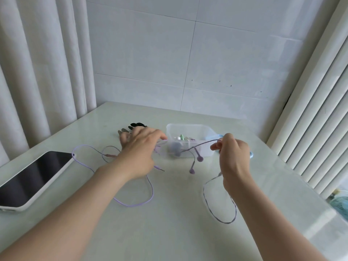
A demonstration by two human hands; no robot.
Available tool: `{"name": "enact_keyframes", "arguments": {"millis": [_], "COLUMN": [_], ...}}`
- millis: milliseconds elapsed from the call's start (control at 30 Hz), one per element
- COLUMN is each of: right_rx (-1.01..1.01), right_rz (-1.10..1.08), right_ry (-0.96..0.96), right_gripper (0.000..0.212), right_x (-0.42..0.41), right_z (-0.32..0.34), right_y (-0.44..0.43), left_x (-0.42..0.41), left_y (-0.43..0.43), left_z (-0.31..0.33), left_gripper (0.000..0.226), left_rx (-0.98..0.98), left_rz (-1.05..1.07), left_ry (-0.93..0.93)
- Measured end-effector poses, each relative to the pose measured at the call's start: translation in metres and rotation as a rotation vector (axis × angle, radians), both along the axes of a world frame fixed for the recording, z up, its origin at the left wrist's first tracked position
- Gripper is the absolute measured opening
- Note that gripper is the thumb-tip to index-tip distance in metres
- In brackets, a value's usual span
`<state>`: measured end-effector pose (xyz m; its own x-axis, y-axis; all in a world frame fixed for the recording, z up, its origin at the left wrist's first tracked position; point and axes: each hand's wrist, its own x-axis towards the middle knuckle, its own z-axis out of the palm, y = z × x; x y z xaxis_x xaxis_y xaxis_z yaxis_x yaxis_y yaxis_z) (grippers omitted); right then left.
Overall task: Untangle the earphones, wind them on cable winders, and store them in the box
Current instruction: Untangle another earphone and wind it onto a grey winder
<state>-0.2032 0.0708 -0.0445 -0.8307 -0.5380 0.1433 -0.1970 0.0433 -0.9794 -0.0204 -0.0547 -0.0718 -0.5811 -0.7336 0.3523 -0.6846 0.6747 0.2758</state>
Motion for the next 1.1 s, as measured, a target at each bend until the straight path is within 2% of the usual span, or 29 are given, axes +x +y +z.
{"name": "enact_keyframes", "arguments": {"millis": [100,267,367,433,533,633,733,900,967,1033,1100], "right_rx": [0.016,-0.097,-0.195,-0.246,-0.366,-0.425,-0.442,-0.611,-0.624,-0.563,-0.463], "right_rz": [0.077,0.227,0.363,0.37,0.24,0.125,0.118,0.172,0.137,0.11,0.048], "right_ry": [0.108,0.396,0.472,0.469,0.394,0.282,0.145,-0.468,-0.633,-0.524,-0.19], "right_gripper": [0.029,0.024,0.024,0.024,0.021,0.021,0.022,0.019,0.018,0.018,0.017], "right_x": [0.001,0.012,0.018,0.019,0.019,0.013,0.009,0.016,0.017,0.015,0.012], "right_z": [-0.004,-0.005,-0.001,-0.001,0.003,0.007,0.009,0.015,0.016,0.014,0.011], "right_y": [-0.004,-0.002,0.001,0.002,0.001,0.001,0.0,0.003,0.003,0.001,0.0], "left_x": [-0.009,-0.022,-0.024,-0.024,-0.019,-0.017,-0.016,-0.017,-0.015,-0.011,-0.007], "left_y": [0.018,0.026,0.025,0.028,0.027,0.021,0.02,0.022,0.018,0.01,0.001], "left_z": [0.003,0.002,0.0,0.0,-0.002,-0.005,-0.004,-0.003,-0.004,-0.006,-0.01], "left_gripper": [0.08,0.046,0.034,0.026,0.029,0.033,0.037,0.033,0.028,0.019,0.009], "left_rx": [0.1,-0.154,-0.097,0.024,0.157,0.131,0.117,0.128,0.083,-0.016,-0.18], "left_rz": [-0.219,-0.216,-0.31,-0.363,-0.368,-0.363,-0.378,-0.399,-0.36,-0.256,-0.13], "left_ry": [-0.004,0.229,0.3,0.34,0.35,0.343,0.372,0.24,0.205,0.157,0.1]}}
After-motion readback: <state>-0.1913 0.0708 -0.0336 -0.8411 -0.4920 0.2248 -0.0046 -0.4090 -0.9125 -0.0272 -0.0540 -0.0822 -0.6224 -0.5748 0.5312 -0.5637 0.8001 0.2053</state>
